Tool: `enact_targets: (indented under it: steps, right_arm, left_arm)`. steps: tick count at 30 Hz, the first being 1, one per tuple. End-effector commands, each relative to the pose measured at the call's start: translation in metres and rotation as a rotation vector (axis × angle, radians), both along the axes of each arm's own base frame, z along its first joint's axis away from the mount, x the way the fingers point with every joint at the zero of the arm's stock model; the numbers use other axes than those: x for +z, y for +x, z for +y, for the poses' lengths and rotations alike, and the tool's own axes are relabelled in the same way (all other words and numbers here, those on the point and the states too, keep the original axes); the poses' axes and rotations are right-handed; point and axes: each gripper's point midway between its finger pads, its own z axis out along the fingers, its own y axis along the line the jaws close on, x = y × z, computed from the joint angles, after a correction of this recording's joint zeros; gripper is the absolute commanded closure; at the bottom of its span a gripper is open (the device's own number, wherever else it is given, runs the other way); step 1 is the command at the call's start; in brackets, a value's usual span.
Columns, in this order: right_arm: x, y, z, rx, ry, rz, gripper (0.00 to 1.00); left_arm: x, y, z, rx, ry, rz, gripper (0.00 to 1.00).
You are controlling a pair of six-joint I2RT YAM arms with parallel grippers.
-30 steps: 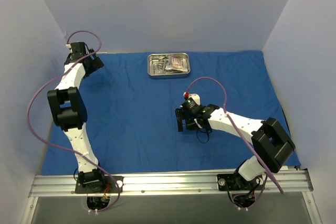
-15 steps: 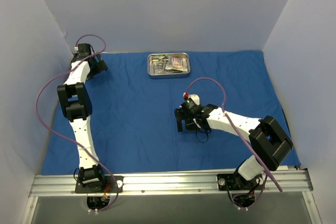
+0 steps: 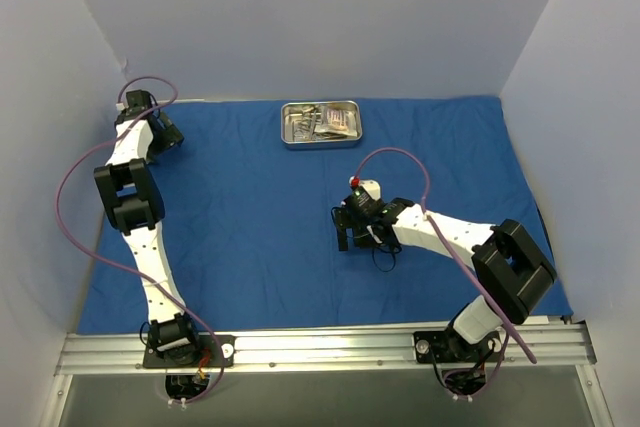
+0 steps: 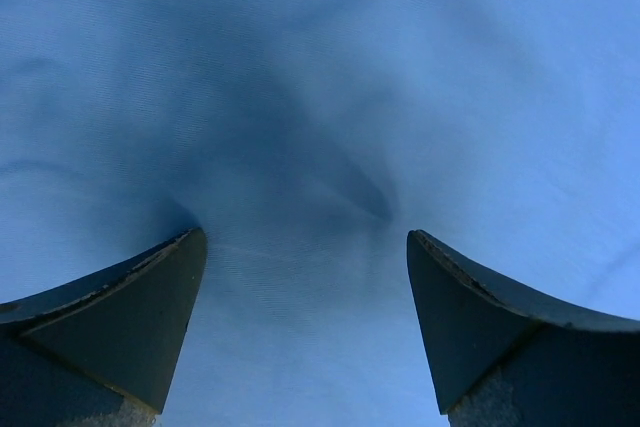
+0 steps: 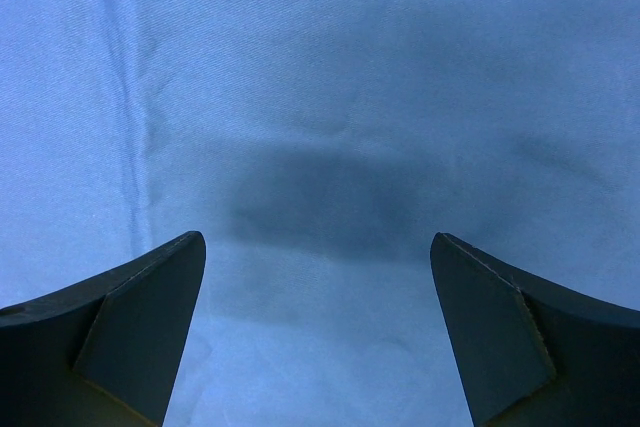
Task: Open and lay out the surgical kit
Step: Smooth out the surgical kit at the center of the board.
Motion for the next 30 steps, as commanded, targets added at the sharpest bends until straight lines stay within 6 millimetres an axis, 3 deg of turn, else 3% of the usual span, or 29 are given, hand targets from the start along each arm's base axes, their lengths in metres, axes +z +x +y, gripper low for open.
enact_targets:
  steps: [1,7,16,19,23,25,30]
  right_arm:
    - [0.006,0.006,0.001,-0.012,-0.021,-0.016,0.09]
    - [0.009,0.007,0.003,-0.009,-0.018,-0.026,0.09]
    - [0.054,0.021,0.004,-0.033,0.007,-0.124,0.09]
    - [0.075,0.026,0.002,-0.051,0.018,-0.170,0.09]
    - [0.101,0.031,-0.007,-0.102,0.033,-0.250,0.06]
    - [0.108,0.032,-0.013,-0.129,0.028,-0.274,0.04]
    - [0.120,0.034,-0.027,-0.197,0.027,-0.331,0.00]
  left_arm:
    - [-0.025,-0.048,0.033,0.089,0.003,0.158,0.07]
    - [-0.004,-0.044,0.044,0.106,0.024,0.127,0.07]
    - [0.088,-0.027,0.030,0.139,0.087,-0.021,0.03]
    - [0.117,-0.025,0.012,0.116,0.120,-0.056,0.05]
    - [0.146,-0.012,-0.035,0.018,0.132,-0.125,0.06]
    - [0.156,-0.005,-0.069,-0.059,0.137,-0.151,0.06]
    - [0.163,0.007,-0.147,-0.210,0.124,-0.187,0.06]
